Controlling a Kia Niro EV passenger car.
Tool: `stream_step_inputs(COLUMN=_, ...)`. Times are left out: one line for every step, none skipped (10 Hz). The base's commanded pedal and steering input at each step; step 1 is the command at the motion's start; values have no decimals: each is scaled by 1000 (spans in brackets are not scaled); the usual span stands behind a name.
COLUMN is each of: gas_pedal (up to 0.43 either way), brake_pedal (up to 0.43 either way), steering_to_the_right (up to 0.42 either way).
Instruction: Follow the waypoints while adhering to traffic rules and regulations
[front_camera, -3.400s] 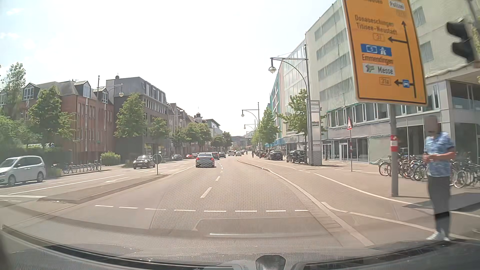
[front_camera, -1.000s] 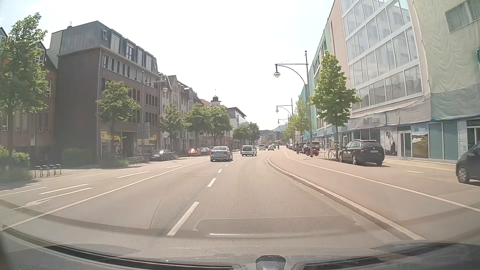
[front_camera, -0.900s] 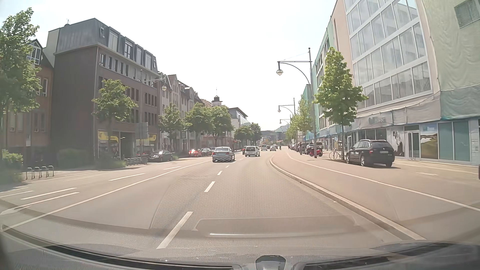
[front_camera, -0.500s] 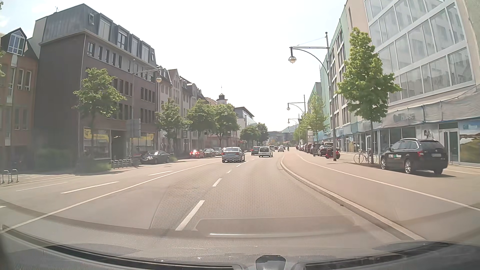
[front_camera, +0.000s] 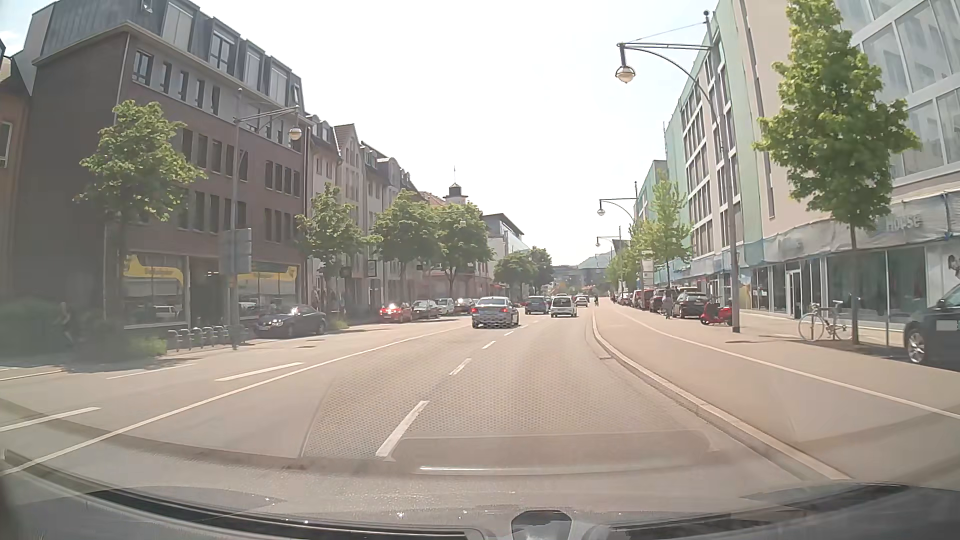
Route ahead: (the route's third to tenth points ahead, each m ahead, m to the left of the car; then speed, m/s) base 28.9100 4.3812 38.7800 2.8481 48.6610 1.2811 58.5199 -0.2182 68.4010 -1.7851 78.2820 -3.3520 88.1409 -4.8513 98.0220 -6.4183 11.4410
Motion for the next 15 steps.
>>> stream_step_inputs(gas_pedal=67, brake_pedal=0, steering_to_the_right=-16)
stream_step_inputs(gas_pedal=67, brake_pedal=0, steering_to_the_right=-11)
stream_step_inputs(gas_pedal=67, brake_pedal=0, steering_to_the_right=-8)
stream_step_inputs(gas_pedal=67, brake_pedal=0, steering_to_the_right=-7)
stream_step_inputs(gas_pedal=67, brake_pedal=0, steering_to_the_right=-6)
stream_step_inputs(gas_pedal=67, brake_pedal=0, steering_to_the_right=-6)
stream_step_inputs(gas_pedal=79, brake_pedal=0, steering_to_the_right=-5)
stream_step_inputs(gas_pedal=79, brake_pedal=0, steering_to_the_right=-4)
stream_step_inputs(gas_pedal=79, brake_pedal=0, steering_to_the_right=-3)
stream_step_inputs(gas_pedal=79, brake_pedal=0, steering_to_the_right=-3)
stream_step_inputs(gas_pedal=79, brake_pedal=0, steering_to_the_right=-2)
stream_step_inputs(gas_pedal=87, brake_pedal=0, steering_to_the_right=0)
stream_step_inputs(gas_pedal=87, brake_pedal=0, steering_to_the_right=0)
stream_step_inputs(gas_pedal=87, brake_pedal=0, steering_to_the_right=2)
stream_step_inputs(gas_pedal=87, brake_pedal=0, steering_to_the_right=8)
